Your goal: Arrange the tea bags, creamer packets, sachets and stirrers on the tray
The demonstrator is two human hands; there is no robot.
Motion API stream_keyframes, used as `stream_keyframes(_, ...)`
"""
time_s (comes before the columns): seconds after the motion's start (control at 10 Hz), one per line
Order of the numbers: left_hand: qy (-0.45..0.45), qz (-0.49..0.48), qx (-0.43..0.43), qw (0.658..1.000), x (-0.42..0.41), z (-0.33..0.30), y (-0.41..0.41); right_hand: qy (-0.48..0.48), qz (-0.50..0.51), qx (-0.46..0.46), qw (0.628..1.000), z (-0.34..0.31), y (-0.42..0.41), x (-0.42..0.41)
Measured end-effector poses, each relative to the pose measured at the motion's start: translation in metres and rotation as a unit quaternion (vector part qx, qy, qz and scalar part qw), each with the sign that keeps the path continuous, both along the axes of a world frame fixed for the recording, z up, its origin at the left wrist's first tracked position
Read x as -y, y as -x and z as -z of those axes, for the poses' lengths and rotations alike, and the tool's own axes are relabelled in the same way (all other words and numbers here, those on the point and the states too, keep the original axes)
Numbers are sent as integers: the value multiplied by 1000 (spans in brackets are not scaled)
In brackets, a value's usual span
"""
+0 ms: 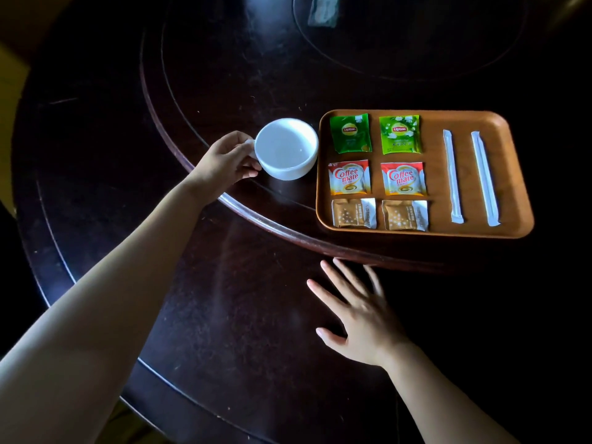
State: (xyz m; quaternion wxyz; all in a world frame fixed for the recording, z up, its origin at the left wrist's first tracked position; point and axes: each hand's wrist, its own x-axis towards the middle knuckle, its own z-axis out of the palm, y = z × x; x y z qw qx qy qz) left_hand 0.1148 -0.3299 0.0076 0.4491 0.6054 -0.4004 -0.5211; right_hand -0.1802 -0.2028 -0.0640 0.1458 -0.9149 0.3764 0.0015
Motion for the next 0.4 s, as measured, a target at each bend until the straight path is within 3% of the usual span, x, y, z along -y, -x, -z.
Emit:
stream_keyframes(0.3,10,-28,-5,1000,-6,-1,5,17,-9,-3,1000,3,2,0)
stream_keyframes(0.4,79,-123,134,980,-23,2,6,9,-6,-1,1000,2,1,0)
